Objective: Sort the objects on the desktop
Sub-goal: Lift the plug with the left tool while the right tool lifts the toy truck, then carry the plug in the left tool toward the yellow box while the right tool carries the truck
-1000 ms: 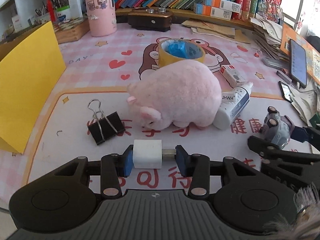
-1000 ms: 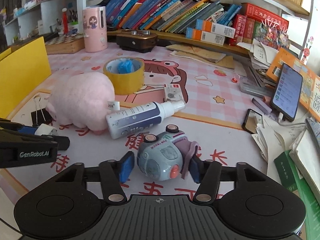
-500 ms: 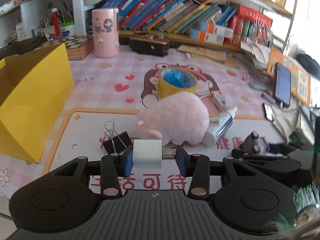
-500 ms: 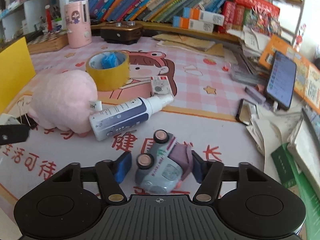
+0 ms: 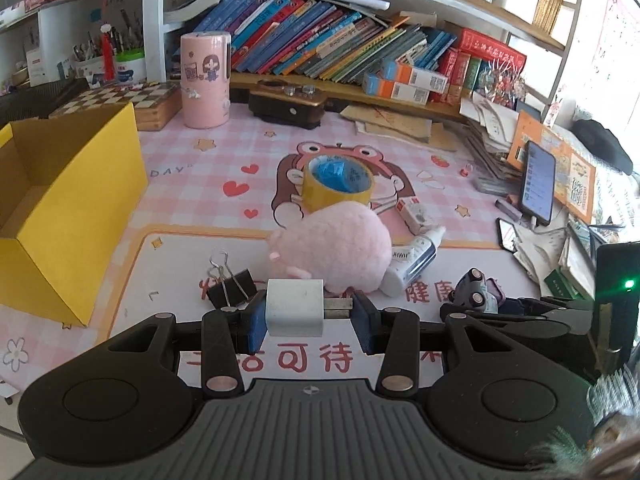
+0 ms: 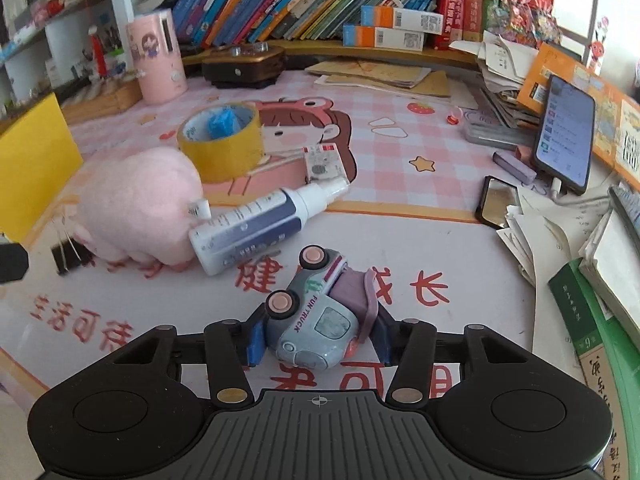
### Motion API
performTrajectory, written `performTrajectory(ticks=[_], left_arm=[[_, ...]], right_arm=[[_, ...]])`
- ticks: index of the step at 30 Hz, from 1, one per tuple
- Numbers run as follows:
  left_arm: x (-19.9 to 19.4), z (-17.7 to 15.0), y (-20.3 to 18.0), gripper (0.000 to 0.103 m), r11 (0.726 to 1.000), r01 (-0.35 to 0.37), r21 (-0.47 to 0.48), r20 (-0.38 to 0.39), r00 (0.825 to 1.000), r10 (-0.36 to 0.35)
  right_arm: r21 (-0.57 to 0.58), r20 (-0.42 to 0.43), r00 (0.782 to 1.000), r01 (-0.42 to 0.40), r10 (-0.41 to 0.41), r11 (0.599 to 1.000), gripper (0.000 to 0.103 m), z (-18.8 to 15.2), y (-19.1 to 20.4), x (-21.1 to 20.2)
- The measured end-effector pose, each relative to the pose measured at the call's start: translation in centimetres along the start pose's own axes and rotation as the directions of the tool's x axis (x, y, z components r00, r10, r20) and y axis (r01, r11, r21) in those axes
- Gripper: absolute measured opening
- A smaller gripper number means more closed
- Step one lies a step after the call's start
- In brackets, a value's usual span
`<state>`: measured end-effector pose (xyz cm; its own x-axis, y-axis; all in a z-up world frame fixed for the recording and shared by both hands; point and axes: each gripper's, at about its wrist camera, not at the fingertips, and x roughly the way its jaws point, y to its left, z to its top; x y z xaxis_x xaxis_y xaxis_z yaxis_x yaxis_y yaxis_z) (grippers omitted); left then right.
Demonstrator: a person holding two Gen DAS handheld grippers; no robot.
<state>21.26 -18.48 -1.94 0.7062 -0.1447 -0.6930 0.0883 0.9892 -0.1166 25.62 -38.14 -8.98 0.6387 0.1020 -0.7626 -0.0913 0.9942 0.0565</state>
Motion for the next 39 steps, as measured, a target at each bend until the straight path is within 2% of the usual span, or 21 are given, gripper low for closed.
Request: performTrajectory(ticks=[6, 10, 16, 21, 26, 29, 32, 39], left_arm=[[-1.2, 1.1, 0.2, 0.040, 1.000, 0.028, 0.006, 0.020, 0.999, -0.028], [-1.8, 1.2, 0.1, 0.040, 0.999, 0.052, 0.015, 0.028, 0.998, -0.052], [-2.1, 0.5, -0.2, 0.040, 0.998, 0.058, -0.006, 0.011, 0.998, -0.058], [-3.2, 0.3, 0.0, 0.040, 0.998, 0.058, -0.007, 0.034, 0.998, -0.058], [-4.1, 0.2, 1.0, 0.040, 0.999, 0.045, -0.018, 0.039, 0.998, -0.044], [-5.3, 0.6, 1.7, 0.040, 0.999, 0.050, -0.014, 0.070, 0.996, -0.049], [-6.3, 0.9, 2.5, 0.040, 0.998, 0.054, -0.011, 0.103, 0.993, -0.053], [-8.0, -0.4, 5.9, 0.040, 0.998, 0.056, -0.042, 0.129, 0.990, -0.050]], right_arm=[[0.054, 0.045, 0.997, -0.060, 0.058, 0.997, 0.050, 1.8, -0.4, -3.0], [-0.020, 0.093, 0.994, -0.057, 0.058, 0.998, 0.050, 2.4, 0.3, -4.6], [-0.008, 0.086, 0.989, -0.117, 0.117, 0.993, 0.050, 2.3, 0.7, -6.1], [-0.006, 0.093, 0.983, -0.158, 0.158, 0.987, 0.050, 2.2, 1.6, -7.3], [-0.017, 0.093, 0.981, -0.169, 0.170, 0.985, 0.050, 2.2, 2.5, -7.8], [-0.031, 0.115, 0.977, -0.176, 0.178, 0.984, 0.050, 2.7, 2.9, -8.5], [-0.074, 0.145, 0.978, -0.142, 0.151, 0.987, 0.050, 3.1, 3.5, -8.8], [-0.061, 0.166, 0.975, -0.139, 0.147, 0.988, 0.050, 2.8, 5.8, -10.8]])
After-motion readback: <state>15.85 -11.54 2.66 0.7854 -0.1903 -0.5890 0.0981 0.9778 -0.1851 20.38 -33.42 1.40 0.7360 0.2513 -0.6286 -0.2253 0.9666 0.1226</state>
